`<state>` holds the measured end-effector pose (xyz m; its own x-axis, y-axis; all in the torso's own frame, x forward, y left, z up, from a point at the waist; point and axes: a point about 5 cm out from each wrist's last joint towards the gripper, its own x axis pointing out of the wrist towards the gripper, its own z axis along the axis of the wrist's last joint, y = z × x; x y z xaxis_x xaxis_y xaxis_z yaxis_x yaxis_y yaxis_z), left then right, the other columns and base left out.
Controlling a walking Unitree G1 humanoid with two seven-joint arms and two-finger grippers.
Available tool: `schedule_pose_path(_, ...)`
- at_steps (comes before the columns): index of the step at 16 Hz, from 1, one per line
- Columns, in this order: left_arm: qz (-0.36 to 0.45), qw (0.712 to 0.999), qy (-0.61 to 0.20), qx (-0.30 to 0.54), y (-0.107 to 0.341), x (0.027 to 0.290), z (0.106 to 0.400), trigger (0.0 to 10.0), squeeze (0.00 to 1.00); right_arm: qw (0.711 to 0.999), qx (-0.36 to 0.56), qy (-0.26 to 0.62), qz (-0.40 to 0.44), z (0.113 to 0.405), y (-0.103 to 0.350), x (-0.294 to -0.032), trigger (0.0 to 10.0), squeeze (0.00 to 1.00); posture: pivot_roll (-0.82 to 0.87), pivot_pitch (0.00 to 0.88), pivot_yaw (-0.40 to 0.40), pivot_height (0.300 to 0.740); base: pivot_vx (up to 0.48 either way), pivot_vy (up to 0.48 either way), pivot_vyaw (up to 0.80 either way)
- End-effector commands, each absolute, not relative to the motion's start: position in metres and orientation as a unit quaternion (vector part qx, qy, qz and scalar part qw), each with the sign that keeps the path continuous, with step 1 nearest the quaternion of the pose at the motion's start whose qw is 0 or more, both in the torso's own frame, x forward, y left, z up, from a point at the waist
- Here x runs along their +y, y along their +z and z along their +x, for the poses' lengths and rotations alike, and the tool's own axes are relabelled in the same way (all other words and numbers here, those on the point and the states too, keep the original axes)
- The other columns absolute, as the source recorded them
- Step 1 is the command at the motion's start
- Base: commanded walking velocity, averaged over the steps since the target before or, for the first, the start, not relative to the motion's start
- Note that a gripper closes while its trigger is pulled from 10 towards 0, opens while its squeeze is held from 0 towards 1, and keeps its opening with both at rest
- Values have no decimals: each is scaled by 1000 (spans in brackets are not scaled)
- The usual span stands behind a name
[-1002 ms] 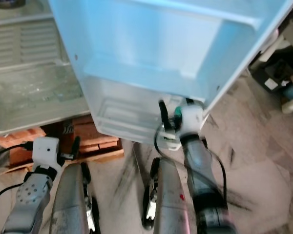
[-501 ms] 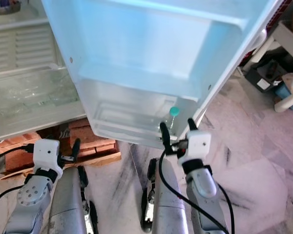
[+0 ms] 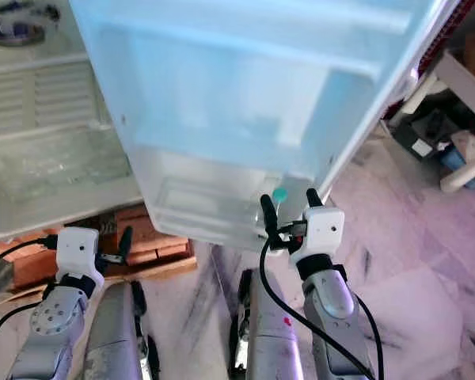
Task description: Restocking fridge
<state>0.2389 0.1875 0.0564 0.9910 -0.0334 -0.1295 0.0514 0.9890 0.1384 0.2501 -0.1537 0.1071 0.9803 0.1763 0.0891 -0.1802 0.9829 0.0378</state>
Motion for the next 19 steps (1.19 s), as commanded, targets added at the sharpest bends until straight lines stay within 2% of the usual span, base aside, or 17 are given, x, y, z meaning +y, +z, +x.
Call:
schedule_pose_path(1, 66, 995, -22, 67, 55, 187, 238, 10000, 0, 995, -53, 83, 19, 251, 114, -156, 10000, 0, 97, 129, -75, 648, 0, 0, 0)
schedule_pose_path(6, 90, 994, -56, 23, 77, 183, 222, 10000, 0, 997, -30, 69, 29, 239, 106, -162, 10000, 0, 104, 133, -82, 713, 0, 0, 0)
schedule_pose_path(9, 86, 994, -66, 8, 84, 174, 219, 10000, 0, 997, -21, 71, 27, 235, 101, -162, 10000, 0, 109, 132, -86, 737, 0, 0, 0)
schedule_pose_path(12, 83, 994, -69, 15, 83, 166, 220, 10000, 0, 997, -14, 67, 29, 237, 99, -163, 10000, 0, 105, 127, -88, 740, 0, 0, 0)
schedule_pose_path(19, 88, 994, -65, 30, 80, 167, 225, 10000, 0, 997, 7, 65, 36, 238, 94, -165, 10000, 0, 96, 127, -82, 740, 0, 0, 0)
